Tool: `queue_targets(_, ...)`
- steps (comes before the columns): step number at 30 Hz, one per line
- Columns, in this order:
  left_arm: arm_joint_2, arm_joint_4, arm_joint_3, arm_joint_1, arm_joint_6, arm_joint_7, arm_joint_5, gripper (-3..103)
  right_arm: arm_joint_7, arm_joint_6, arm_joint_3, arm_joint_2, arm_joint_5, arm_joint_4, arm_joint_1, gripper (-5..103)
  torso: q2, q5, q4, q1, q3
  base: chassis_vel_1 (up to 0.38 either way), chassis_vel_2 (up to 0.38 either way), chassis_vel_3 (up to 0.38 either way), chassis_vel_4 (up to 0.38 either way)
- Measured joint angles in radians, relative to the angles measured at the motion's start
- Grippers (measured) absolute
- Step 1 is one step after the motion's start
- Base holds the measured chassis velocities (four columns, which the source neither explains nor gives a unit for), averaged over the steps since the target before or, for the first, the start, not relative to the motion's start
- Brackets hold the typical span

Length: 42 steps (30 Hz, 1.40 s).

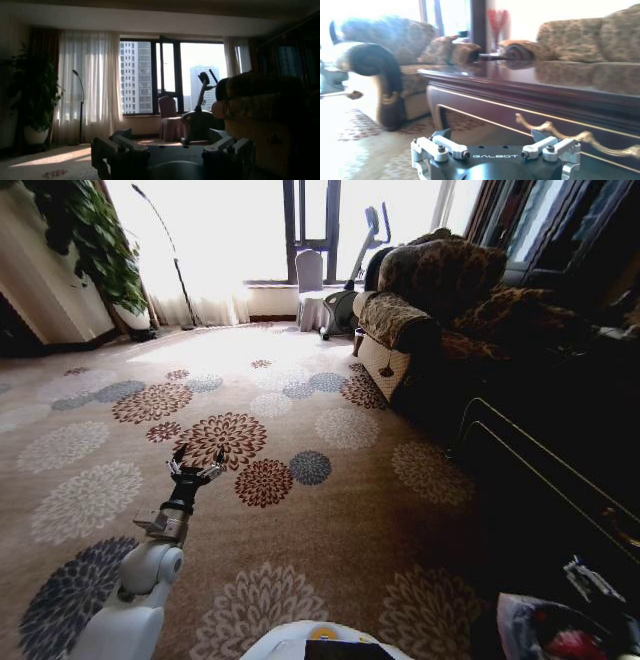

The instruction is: Pick up the trash from the ground and place it into the trash bin.

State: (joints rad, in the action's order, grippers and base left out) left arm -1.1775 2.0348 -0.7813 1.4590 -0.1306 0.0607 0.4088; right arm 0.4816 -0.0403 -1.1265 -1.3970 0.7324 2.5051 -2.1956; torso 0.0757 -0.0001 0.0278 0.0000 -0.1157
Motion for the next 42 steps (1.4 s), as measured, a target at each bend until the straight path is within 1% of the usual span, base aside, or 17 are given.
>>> queue_targets(2, 0.000, 0.000, 0.000, 0.000, 0.000, 0.000, 0.000, 100, -0.056, 0.001, 0.026, 0.025, -0.014, -0.004, 0.029, 100, 0.000, 0.0001, 0.0003, 0.000, 0.000, 0.000, 0.000, 0.000, 0.000)
queue_targets(3, 0.000, 0.000, 0.000, 0.000, 0.000, 0.000, 0.000, 100, -0.056, 0.001, 0.026, 0.025, -0.014, -0.004, 0.029, 100, 0.000, 0.0001, 0.0003, 0.000, 0.000, 0.000, 0.000, 0.000, 0.000)
queue_targets(7, 0.000, 0.000, 0.000, 0.000, 0.000, 0.000, 0.000, 100, -0.192, 0.009, 0.090, 0.086, -0.048, -0.013, 0.103, 100, 0.000, 0.0001, 0.0005, 0.000, 0.000, 0.000, 0.000, 0.000, 0.000)
queue_targets(9, 0.000, 0.000, 0.000, 0.000, 0.000, 0.000, 0.000, 100, -0.218, 0.011, 0.102, 0.098, -0.054, -0.015, 0.117, 100, 0.000, 0.0001, 0.0005, 0.000, 0.000, 0.000, 0.000, 0.000, 0.000)
queue_targets(11, 0.000, 0.000, 0.000, 0.000, 0.000, 0.000, 0.000, 100, -0.301, 0.016, 0.140, 0.134, -0.075, -0.021, 0.161, 100, 0.000, 0.0001, 0.0005, 0.000, 0.000, 0.000, 0.000, 0.000, 0.000)
queue_targets(12, 0.000, 0.000, 0.000, 0.000, 0.000, 0.000, 0.000, 100, -0.301, 0.016, 0.140, 0.134, -0.075, -0.021, 0.161, 100, 0.000, 0.0001, 0.0005, 0.000, 0.000, 0.000, 0.000, 0.000, 0.000)
queue_targets(15, 0.000, 0.000, 0.000, 0.000, 0.000, 0.000, 0.000, 100, -0.408, 0.022, 0.190, 0.182, -0.101, -0.027, 0.218, 100, 0.000, 0.0001, 0.0005, 0.000, 0.000, 0.000, 0.000, 0.000, 0.000)
queue_targets(18, 0.000, 0.000, 0.000, 0.000, 0.000, 0.000, 0.000, 100, -0.451, 0.025, 0.211, 0.202, -0.113, -0.029, 0.243, 100, 0.000, 0.0002, 0.0010, 0.000, 0.000, 0.000, 0.000, 0.000, 0.000)
queue_targets(20, 0.000, 0.000, 0.000, 0.000, 0.000, 0.000, 0.000, 100, -0.460, 0.022, 0.237, 0.199, -0.132, -0.031, 0.258, 100, 0.000, -0.0003, 0.0001, 0.000, 0.000, 0.000, 0.000, 0.000, 0.000)
queue_targets(22, 0.000, 0.000, 0.000, 0.000, 0.000, 0.000, 0.000, 100, -0.464, 0.016, 0.265, 0.191, -0.151, -0.033, 0.274, 100, 0.000, -0.0001, 0.0003, 0.000, 0.000, 0.000, 0.000, 0.000, 0.000)
queue_targets(24, 0.000, 0.000, 0.000, 0.000, 0.000, 0.000, 0.000, 100, -0.475, 0.000, 0.347, 0.165, -0.209, -0.041, 0.320, 100, 0.000, 0.0000, 0.0004, 0.000, 0.000, 0.000, 0.000, 0.000, 0.000)
queue_targets(26, 0.000, 0.000, 0.000, 0.000, 0.000, 0.000, 0.000, 100, -0.477, -0.004, 0.368, 0.158, -0.224, -0.043, 0.332, 100, 0.000, -0.0001, 0.0004, 0.000, 0.000, 0.000, 0.000, 0.000, 0.000)
queue_targets(29, 0.000, 0.000, 0.000, 0.000, 0.000, 0.000, 0.000, 100, -0.489, -0.026, 0.480, 0.122, -0.301, -0.052, 0.394, 100, 0.000, 0.0001, 0.0006, 0.000, 0.000, 0.000, 0.000, 0.000, 0.000)
queue_targets(37, 0.000, 0.000, 0.000, 0.000, 0.000, 0.000, 0.000, 100, -0.493, -0.031, 0.499, 0.112, -0.319, -0.054, 0.404, 100, 0.000, -0.0003, 0.0004, 0.000, 0.000, 0.000, 0.000, 0.000, 0.000)
queue_targets(39, 0.000, 0.000, 0.000, 0.000, 0.000, 0.000, 0.000, 100, -0.547, -0.046, 0.533, 0.083, -0.350, -0.050, 0.414, 100, 0.000, -0.0003, 0.0004, 0.000, 0.000, 0.000, 0.000, 0.000, 0.000)
queue_targets(40, 0.000, 0.000, 0.000, 0.000, 0.000, 0.000, 0.000, 100, -0.588, -0.057, 0.559, 0.060, -0.371, -0.045, 0.422, 100, 0.000, 0.0009, 0.0003, 0.000, 0.000, 0.000, 0.000, 0.000, 0.000)
queue_targets(42, 0.000, 0.000, 0.000, 0.000, 0.000, 0.000, 0.000, 100, -0.608, -0.065, 0.571, 0.048, -0.381, -0.041, 0.426, 100, 0.000, 0.0001, 0.0003, 0.000, 0.000, 0.000, 0.000, 0.000, 0.000)
